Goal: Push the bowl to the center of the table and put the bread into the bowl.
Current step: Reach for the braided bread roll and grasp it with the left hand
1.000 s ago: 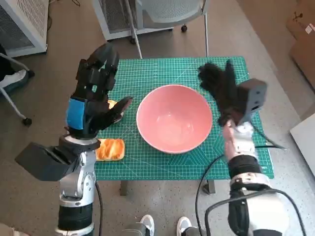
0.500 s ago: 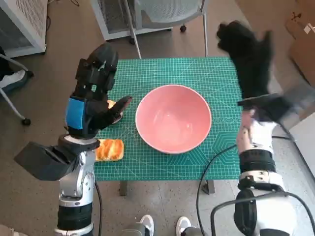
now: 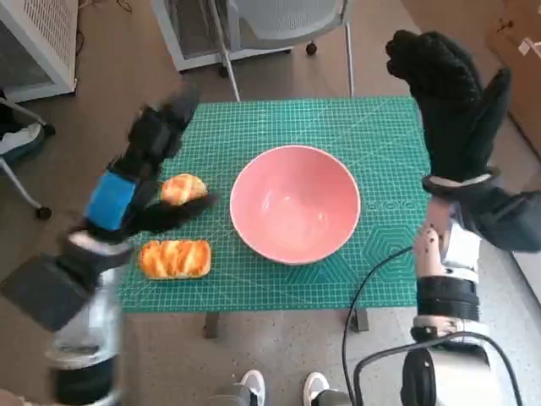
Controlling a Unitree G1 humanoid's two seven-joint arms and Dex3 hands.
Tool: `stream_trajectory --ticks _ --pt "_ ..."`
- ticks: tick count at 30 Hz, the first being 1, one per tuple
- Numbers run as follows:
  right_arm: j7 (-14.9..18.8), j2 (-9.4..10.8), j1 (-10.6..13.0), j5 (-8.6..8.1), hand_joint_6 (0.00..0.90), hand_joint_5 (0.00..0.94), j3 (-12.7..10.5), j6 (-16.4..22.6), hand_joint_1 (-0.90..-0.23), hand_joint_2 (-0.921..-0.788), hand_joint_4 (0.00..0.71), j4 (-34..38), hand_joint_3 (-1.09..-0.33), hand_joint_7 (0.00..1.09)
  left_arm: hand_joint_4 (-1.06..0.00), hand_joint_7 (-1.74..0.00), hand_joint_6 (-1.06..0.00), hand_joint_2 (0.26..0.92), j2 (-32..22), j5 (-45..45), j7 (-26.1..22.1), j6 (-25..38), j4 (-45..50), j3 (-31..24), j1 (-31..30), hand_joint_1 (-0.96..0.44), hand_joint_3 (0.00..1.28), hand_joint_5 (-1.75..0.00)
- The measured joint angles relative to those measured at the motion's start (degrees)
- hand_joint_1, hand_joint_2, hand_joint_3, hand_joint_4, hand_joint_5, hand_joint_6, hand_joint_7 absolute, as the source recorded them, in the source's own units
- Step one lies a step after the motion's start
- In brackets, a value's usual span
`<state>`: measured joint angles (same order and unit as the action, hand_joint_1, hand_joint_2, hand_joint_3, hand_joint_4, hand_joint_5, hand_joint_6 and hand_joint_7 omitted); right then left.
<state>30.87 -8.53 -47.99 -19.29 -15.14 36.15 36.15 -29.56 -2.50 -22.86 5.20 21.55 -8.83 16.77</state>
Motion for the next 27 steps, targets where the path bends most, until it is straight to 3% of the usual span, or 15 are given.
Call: stream_trajectory --ticks 5,11,18,27 --pt "-0.4 0.0 1.0 -0.26 0.381 0.016 0.4 -0.6 -0.616 -0.921 0.291 -1.6 -0.6 0.04 -0.03 -0.25 -0.07 0.716 -8.3 7.7 -2.1 10.7 8.5 -1.1 -4.1 -0.27 0.03 0.0" --pt "-0.9 1.0 1.2 -0.74 0.382 0.013 0.9 -1.2 -0.634 -0.921 0.298 -1.7 -0.58 0.03 -0.05 -0.14 -0.19 0.709 -12.3 11.6 -5.0 21.3 15.4 -0.9 -7.9 -0.15 0.01 0.0" --pt "-0.7 2.1 1.1 -1.21 0.385 0.015 1.3 -1.8 -0.634 -0.921 0.313 -1.2 -0.572 0.03 -0.05 -0.07 -0.24 0.718 -13.8 13.3 -7.2 27.8 18.3 0.8 -10.5 -0.12 0.01 0.0" --pt "0.3 2.2 1.0 -2.3 0.387 0.012 1.5 -2.5 -0.625 -0.921 0.32 0.1 -0.571 0.02 -0.08 -0.05 -0.27 0.722 -14.9 17.3 -7.6 30.9 18.6 5.1 -12.3 -0.11 0.0 -0.01"
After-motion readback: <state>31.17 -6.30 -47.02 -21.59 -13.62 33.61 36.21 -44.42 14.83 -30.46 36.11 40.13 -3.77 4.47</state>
